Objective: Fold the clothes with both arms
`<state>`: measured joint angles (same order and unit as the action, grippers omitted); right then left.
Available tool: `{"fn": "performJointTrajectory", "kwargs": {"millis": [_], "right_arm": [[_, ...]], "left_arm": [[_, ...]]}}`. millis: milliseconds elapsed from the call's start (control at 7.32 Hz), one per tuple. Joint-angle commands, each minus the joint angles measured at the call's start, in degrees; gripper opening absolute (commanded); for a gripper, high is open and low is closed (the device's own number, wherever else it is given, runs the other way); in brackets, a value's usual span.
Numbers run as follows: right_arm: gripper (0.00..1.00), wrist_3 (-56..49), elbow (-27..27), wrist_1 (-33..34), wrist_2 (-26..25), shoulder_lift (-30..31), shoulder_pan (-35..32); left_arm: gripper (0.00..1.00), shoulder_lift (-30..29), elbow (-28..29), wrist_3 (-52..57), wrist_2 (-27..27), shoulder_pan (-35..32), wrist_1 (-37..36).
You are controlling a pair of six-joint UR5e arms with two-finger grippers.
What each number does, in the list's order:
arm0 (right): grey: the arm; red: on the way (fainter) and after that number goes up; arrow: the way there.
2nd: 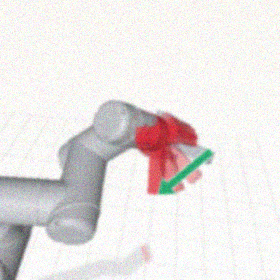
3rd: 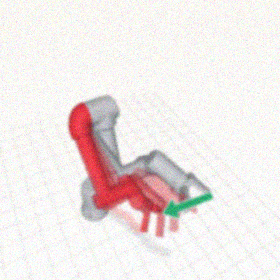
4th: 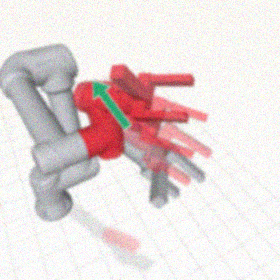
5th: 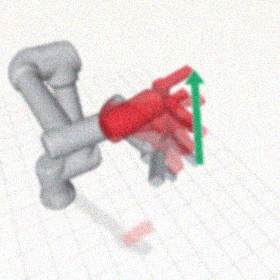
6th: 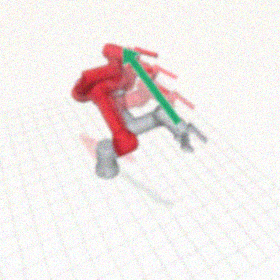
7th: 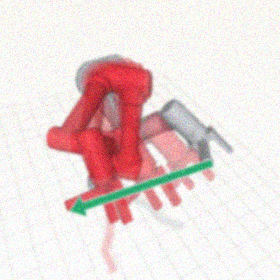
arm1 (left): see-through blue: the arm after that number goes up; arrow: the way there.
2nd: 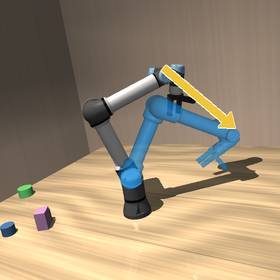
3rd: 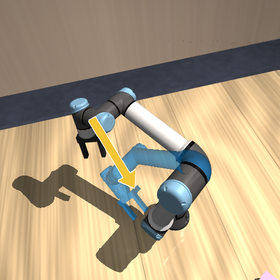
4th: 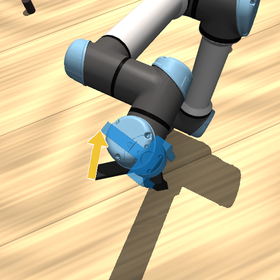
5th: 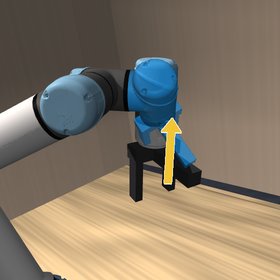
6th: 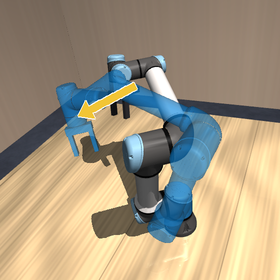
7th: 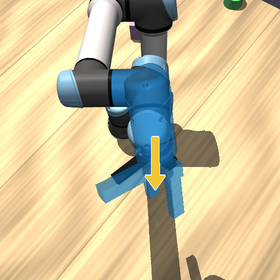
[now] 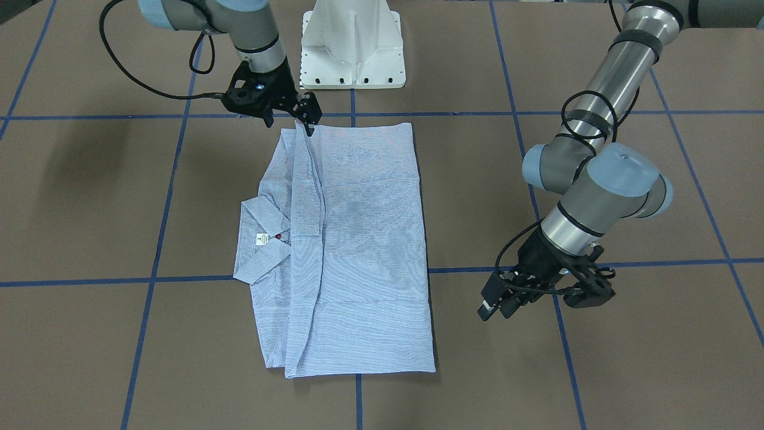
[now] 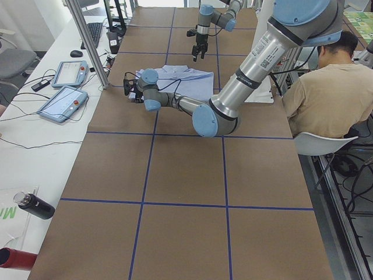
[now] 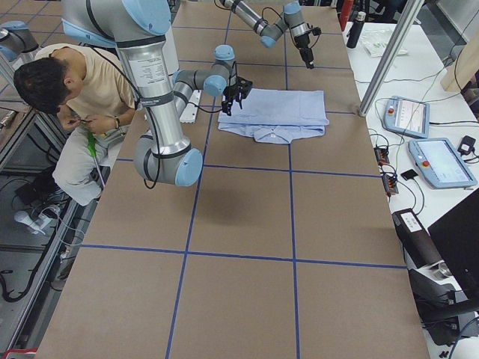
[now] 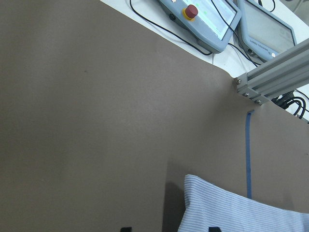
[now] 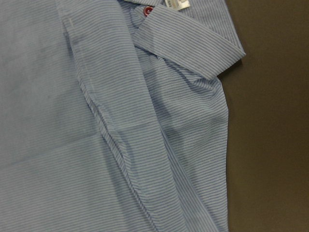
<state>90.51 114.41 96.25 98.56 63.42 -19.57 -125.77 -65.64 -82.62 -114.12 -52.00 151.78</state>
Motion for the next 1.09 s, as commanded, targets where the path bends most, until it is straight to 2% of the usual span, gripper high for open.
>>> {"fn": "performJointTrajectory", "kwargs": {"millis": [0,137,273,410,957], "right_arm": [[0.99,-17.2,-4.3,10.3,-4.0,-4.7,2.3],[0.99,-23.8,-7.7,10.3,-5.1,-6.5,2.3],[0.99,-27.5,-12.7,10.3,-5.5,-10.1,2.2],[0.99,-28.5,-14.7,10.3,-5.6,-11.0,2.2],[0.98,-33.6,-15.7,11.3,-6.8,-10.2,1.8]], "left_arm": [[0.61,2.5,-1.9,1.6,-1.4,-0.7,0.2],[0.61,2.6,-1.8,1.6,-1.2,-0.7,0.2],[0.61,2.6,-1.8,1.6,-1.2,-0.7,0.2],[0.61,2.6,-1.7,1.6,-1.2,-0.7,0.2],[0.61,2.6,-1.6,1.5,-1.1,-0.7,0.2]]}}
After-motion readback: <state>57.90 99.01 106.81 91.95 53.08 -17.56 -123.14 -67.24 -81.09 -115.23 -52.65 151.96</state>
